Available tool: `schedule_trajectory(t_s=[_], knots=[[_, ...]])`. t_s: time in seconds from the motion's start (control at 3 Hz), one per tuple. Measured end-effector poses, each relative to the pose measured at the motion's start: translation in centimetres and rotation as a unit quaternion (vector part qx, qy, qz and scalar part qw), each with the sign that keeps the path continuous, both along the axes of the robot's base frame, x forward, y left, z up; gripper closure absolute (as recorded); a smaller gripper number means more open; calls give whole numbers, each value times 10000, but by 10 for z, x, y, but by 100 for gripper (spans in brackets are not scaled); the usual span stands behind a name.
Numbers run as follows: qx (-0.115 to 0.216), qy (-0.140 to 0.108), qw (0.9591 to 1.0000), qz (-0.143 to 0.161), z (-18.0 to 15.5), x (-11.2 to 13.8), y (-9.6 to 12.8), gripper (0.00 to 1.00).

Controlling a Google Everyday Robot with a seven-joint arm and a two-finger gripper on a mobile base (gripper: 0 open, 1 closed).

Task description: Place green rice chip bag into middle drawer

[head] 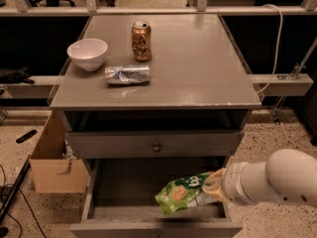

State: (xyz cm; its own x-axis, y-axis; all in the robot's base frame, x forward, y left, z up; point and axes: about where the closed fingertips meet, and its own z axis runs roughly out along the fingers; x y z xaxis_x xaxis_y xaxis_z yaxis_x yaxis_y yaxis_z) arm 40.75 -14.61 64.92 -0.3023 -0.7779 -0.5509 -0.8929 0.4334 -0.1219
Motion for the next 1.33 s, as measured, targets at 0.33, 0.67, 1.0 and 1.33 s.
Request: schedule_trajectory(t_s=[0.33,0.67,1.0,1.33], knots=[[76,51,9999,130,-16,4,21,100],[190,121,9995,230,-40,18,46,100],[304,212,9992,179,-65,34,64,100],[482,255,9985,-46,-88,52,70,100]])
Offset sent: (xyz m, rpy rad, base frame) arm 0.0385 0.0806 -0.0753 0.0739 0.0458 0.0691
